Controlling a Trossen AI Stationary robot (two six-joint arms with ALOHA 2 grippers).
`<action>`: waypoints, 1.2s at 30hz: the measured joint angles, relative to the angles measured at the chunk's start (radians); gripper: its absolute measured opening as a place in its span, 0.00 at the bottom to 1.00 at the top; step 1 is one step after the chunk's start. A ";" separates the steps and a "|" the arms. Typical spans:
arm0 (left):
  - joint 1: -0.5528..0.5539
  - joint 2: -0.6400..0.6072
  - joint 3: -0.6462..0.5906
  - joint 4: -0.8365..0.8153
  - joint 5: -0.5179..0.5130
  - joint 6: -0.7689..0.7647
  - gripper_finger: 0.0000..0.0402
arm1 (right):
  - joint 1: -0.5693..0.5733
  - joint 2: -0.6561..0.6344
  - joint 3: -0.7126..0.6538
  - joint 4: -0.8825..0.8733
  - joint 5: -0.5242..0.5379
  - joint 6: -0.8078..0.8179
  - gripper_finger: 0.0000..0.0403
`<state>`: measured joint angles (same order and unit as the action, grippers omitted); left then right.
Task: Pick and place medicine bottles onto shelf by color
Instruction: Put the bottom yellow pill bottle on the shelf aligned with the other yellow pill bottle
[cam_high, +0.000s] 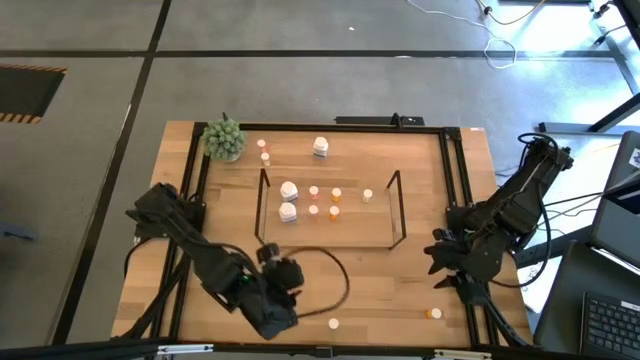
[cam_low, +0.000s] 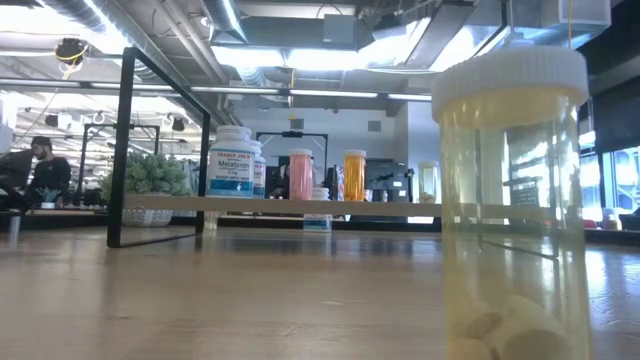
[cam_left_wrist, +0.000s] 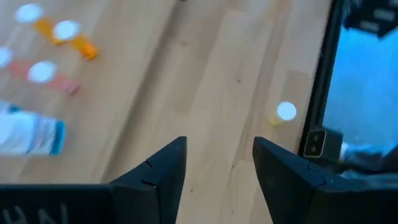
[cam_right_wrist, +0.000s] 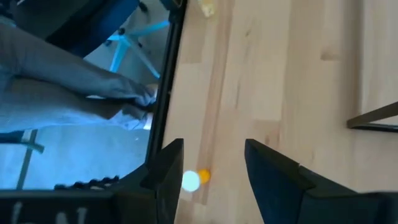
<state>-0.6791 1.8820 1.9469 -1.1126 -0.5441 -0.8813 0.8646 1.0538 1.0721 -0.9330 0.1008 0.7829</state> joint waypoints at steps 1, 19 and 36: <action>0.001 0.015 0.000 0.017 0.005 0.031 0.44 | 0.000 0.000 0.000 0.004 0.010 0.000 0.43; 0.077 0.242 -0.001 0.331 0.291 0.251 0.44 | 0.000 0.000 0.000 0.009 0.119 -0.100 0.43; 0.087 0.256 -0.001 0.418 0.328 0.256 0.44 | 0.000 0.016 0.000 0.010 0.161 -0.137 0.43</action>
<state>-0.5919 2.1378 1.9458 -0.6949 -0.2165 -0.6257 0.8642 1.0698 1.0721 -0.9234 0.2616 0.6460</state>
